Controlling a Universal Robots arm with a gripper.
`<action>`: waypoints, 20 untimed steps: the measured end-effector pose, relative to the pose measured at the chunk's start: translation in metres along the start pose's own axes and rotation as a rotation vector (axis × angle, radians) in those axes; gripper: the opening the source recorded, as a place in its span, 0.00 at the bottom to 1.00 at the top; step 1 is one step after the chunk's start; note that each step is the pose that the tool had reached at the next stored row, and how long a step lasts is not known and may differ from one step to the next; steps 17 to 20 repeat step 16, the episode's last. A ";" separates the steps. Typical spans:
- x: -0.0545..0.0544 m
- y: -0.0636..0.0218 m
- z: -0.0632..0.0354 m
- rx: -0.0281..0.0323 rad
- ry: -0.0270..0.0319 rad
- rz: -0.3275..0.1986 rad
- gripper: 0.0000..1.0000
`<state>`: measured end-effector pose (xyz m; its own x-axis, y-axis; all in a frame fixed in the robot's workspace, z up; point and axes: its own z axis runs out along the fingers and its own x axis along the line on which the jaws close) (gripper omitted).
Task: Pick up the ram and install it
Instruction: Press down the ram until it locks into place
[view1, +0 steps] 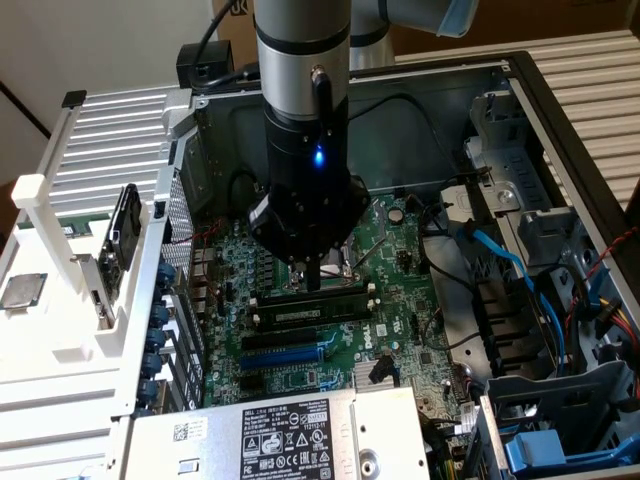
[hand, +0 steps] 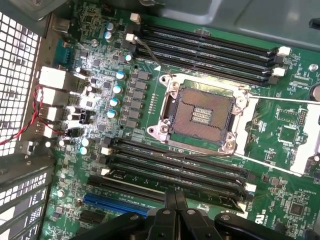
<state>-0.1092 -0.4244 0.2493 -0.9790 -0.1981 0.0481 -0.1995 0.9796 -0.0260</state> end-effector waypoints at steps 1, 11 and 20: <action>0.000 0.0000 0.0000 0.0007 0.0006 0.011 0.10; 0.000 0.0000 0.0000 0.0064 0.0053 0.112 0.10; 0.000 0.0000 0.0000 0.0065 0.0053 0.112 0.10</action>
